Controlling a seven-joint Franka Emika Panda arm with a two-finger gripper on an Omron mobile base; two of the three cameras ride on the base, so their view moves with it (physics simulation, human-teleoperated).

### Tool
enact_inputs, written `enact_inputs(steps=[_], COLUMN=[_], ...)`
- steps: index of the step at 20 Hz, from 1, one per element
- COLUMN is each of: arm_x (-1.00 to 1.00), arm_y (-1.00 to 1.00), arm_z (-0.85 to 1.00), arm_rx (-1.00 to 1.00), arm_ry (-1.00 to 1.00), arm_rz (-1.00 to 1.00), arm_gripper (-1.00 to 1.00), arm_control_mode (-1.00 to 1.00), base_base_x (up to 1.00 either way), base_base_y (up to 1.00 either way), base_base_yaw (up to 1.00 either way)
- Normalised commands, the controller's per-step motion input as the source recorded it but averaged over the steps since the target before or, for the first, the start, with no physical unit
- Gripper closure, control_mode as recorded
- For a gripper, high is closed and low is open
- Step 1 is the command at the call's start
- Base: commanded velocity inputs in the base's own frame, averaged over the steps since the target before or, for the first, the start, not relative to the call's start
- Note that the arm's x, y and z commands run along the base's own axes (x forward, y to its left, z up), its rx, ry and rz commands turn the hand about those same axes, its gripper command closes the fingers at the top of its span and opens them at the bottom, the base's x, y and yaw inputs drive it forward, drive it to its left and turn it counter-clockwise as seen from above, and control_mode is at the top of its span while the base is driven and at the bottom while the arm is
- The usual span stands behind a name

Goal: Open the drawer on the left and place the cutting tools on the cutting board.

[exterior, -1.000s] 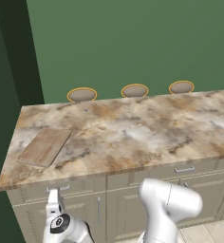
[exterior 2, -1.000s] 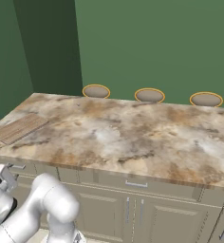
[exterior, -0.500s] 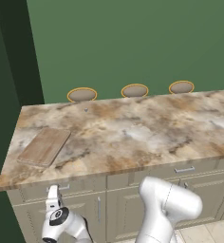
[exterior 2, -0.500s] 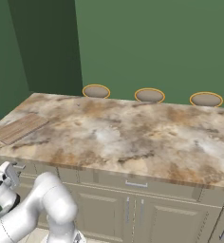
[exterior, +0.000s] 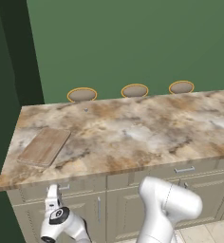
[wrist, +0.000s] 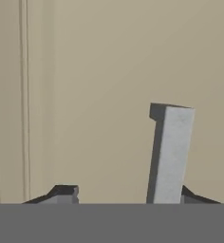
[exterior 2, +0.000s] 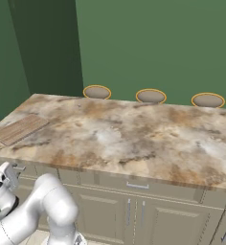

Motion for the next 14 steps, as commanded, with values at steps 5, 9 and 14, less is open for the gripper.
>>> enact_inputs(steps=[5,9,14], arm_x=[-0.07,-0.59,-1.0], arm_y=[0.0,-0.12,-0.46], arm_z=[0.0,-0.01,-0.11], arm_rx=[0.0,0.0,0.01], arm_ry=[0.0,0.0,-0.07], arm_rz=[0.0,0.0,0.0], arm_gripper=[1.0,1.0,1.0], arm_control_mode=[-1.0,-1.0,-1.0], base_base_x=[0.0,0.0,0.0], base_base_y=[0.0,0.0,0.0], base_base_yaw=[0.0,0.0,0.0])
